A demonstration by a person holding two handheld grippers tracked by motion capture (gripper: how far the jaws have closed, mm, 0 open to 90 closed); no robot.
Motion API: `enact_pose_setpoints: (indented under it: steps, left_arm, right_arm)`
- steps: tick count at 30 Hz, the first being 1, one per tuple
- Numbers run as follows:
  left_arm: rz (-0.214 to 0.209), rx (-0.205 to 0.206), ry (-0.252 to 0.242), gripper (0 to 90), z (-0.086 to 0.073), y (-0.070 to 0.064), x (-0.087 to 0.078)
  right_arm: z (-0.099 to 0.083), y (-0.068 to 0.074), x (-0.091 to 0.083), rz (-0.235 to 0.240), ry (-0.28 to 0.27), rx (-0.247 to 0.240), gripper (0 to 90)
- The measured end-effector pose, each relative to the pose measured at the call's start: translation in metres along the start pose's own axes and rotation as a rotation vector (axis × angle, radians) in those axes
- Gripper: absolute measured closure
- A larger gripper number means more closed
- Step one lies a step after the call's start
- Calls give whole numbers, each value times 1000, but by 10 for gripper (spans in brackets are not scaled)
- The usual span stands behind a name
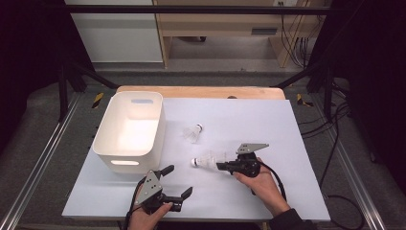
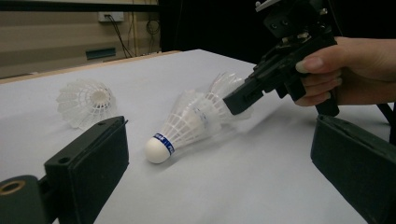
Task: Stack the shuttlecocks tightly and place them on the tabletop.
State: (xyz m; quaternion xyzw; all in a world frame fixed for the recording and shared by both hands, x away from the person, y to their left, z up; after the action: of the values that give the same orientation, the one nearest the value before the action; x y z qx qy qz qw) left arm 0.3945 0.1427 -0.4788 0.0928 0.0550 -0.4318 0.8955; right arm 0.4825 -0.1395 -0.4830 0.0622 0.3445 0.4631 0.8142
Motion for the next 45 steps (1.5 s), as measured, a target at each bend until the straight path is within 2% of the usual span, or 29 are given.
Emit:
enact_pose_setpoints:
  steps: [3, 12, 18, 24, 26, 40, 45]
  left_arm:
    - [-1, 2, 4, 40, 0, 0, 0]
    - [-4, 3, 6, 39, 0, -1, 1]
    - [-6, 8, 10, 39, 0, -2, 1]
    - [-7, 7, 12, 40, 0, -2, 1]
    - [-9, 10, 13, 40, 0, -2, 2]
    - [-16, 16, 18, 40, 0, -4, 2]
    - [-16, 16, 19, 38, -1, -3, 2]
  right_arm:
    - [-4, 6, 1, -6, 26, -32, 900]
    - [-7, 11, 4, -13, -11, -30, 900]
    - [-7, 18, 11, -19, -13, -66, 900]
    - [-9, 22, 16, -58, -8, -98, 900]
    - [-10, 23, 17, -56, -8, -102, 900]
    - [-12, 23, 20, -62, -5, -123, 890]
    - [-12, 23, 19, -73, -1, -129, 846]
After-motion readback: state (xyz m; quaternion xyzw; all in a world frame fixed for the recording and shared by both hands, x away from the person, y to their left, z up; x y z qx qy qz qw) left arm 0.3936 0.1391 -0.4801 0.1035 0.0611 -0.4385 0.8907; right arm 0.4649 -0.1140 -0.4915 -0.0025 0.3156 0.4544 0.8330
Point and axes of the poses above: each handheld gripper's, and its own axes: x roughly forward along the jaws, z roughly out of its top, y roughly to its left, the point moved 2 cm from there along x, roughly forward along the jaws, and after that the axes turned 9 degrees about x, right-handed, at the moved point
